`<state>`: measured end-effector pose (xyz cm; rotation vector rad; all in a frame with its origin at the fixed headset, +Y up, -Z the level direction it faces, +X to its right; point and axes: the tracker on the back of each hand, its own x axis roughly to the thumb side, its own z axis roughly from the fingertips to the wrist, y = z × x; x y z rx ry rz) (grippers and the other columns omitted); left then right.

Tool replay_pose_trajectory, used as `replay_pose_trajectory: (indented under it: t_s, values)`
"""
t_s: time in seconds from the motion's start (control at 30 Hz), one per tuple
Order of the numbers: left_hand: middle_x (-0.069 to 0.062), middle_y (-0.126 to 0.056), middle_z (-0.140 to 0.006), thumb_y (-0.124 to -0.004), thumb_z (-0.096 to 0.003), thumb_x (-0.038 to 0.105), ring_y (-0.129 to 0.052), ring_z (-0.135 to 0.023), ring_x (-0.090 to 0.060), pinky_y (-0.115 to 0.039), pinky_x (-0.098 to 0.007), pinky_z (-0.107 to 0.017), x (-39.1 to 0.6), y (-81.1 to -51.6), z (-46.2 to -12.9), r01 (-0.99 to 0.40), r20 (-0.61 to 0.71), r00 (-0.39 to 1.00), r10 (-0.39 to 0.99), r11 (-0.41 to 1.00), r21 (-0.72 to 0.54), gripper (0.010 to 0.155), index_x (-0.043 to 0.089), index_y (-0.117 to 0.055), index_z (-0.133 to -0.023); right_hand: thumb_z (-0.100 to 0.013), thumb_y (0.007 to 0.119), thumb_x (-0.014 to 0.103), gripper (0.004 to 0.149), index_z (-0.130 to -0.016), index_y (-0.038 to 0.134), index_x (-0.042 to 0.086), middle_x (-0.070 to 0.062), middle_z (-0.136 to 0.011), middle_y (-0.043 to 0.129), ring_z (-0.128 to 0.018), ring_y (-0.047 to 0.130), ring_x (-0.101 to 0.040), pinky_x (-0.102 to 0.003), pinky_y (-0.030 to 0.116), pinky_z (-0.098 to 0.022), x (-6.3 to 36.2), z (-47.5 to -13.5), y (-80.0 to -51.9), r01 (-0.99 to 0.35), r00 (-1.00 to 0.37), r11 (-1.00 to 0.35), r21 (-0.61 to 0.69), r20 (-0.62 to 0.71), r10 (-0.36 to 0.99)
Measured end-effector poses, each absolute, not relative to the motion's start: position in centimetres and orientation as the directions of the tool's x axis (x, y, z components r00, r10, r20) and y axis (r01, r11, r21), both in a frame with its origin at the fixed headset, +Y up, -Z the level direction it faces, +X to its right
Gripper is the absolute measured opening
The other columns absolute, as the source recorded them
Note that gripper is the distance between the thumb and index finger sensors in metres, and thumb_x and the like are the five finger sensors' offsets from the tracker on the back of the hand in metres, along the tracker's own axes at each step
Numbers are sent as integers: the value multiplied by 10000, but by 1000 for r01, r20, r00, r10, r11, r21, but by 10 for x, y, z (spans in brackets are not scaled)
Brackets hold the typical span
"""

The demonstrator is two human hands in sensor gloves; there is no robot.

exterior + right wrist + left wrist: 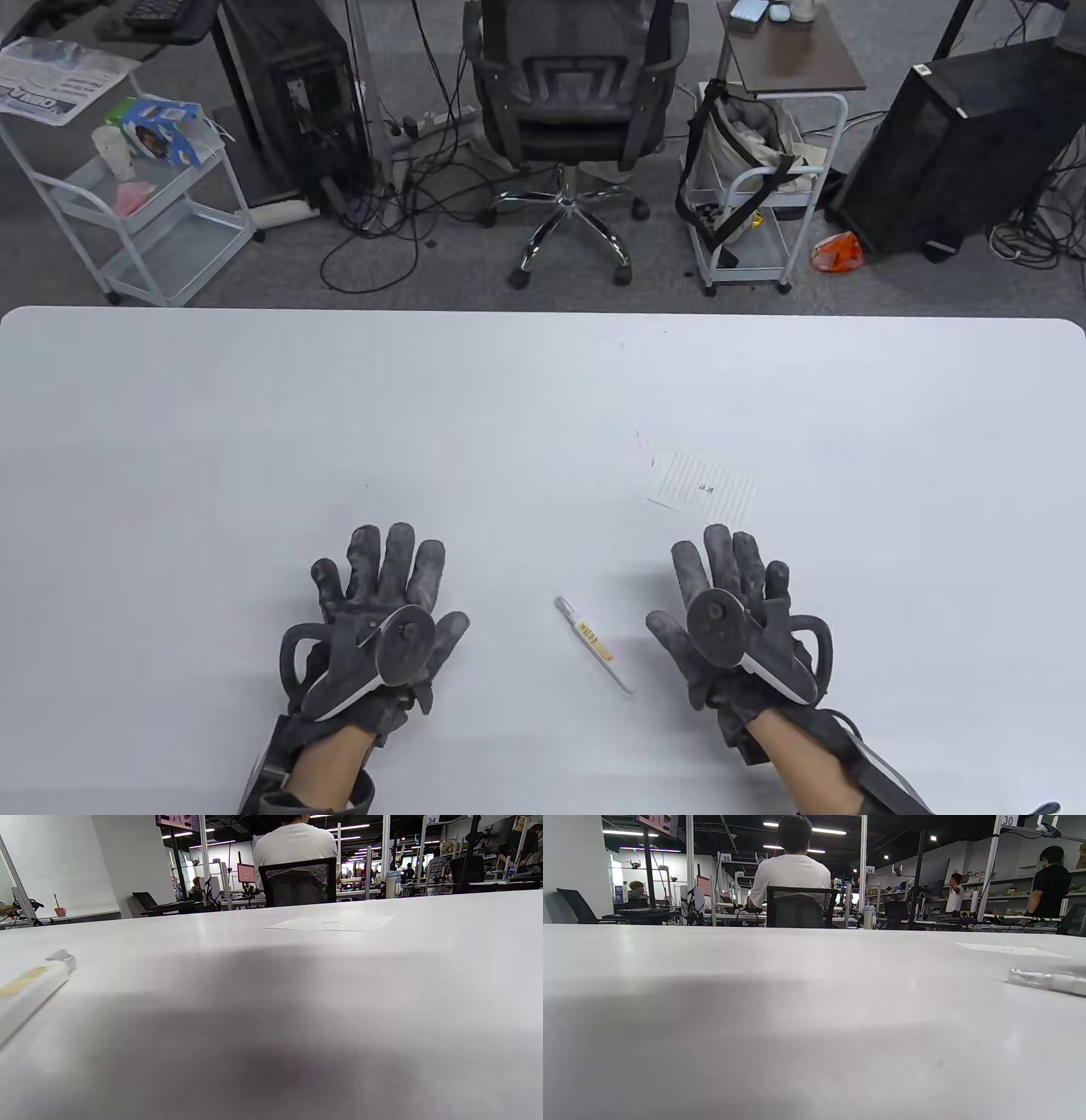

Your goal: Squeeze and apply correction pen on text

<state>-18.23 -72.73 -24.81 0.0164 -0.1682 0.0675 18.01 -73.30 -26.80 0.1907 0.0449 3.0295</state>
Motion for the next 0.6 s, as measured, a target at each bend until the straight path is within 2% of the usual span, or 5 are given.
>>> replay_pose_trajectory:
  t_s: [0.6]
  values:
    - [-40, -238, -1218, -513, -421, 731, -249, -1121, -433, -293, -745, -687, -182, -728, -248, -67, 171, 983, 65, 998, 7, 823, 327, -289, -1102, -426, 457, 735, 794, -1063, 212, 328, -70, -1180, 81, -1047, 104, -412, -672, 233, -727, 180, -268, -734, -102, -987, -994, 51, 119, 107]
